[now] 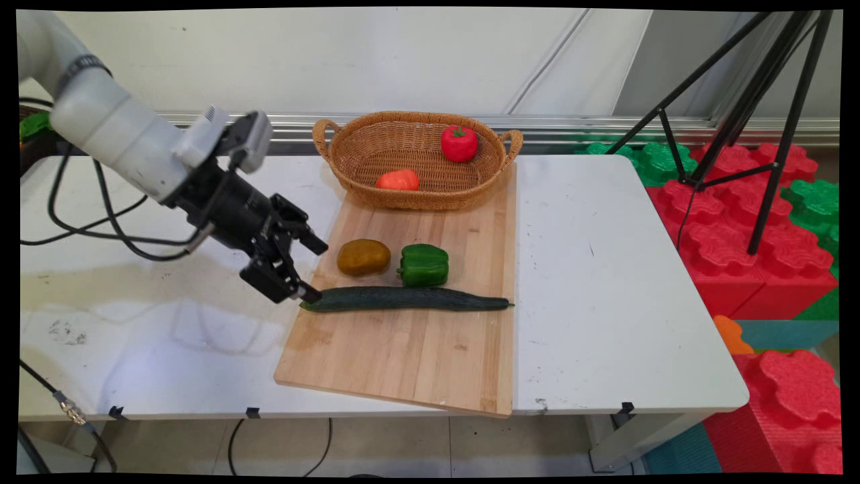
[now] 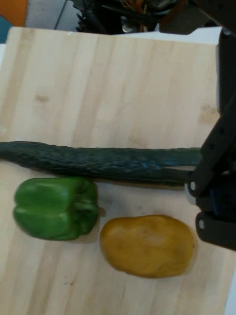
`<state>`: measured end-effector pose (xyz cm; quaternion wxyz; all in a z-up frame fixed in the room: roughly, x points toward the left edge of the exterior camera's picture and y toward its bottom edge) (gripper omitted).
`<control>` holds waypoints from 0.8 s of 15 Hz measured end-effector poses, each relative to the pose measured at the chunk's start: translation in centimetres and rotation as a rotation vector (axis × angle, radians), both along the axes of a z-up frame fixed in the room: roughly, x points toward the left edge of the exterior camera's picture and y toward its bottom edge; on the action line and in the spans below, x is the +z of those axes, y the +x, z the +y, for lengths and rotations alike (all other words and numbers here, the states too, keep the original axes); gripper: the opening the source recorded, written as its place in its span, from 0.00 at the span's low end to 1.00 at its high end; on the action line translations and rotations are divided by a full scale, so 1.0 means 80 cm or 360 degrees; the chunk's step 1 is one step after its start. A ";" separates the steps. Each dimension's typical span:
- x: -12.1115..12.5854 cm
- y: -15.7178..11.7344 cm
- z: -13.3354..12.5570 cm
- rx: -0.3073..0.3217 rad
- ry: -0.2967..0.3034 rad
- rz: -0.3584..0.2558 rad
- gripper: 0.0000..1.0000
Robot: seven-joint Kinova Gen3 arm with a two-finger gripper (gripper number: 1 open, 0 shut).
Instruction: Pick up the cucumber from the cutting board
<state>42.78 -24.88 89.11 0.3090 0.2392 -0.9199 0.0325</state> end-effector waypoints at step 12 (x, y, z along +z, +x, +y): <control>-0.085 -0.037 -0.022 0.0020 0.0019 -0.0197 1.00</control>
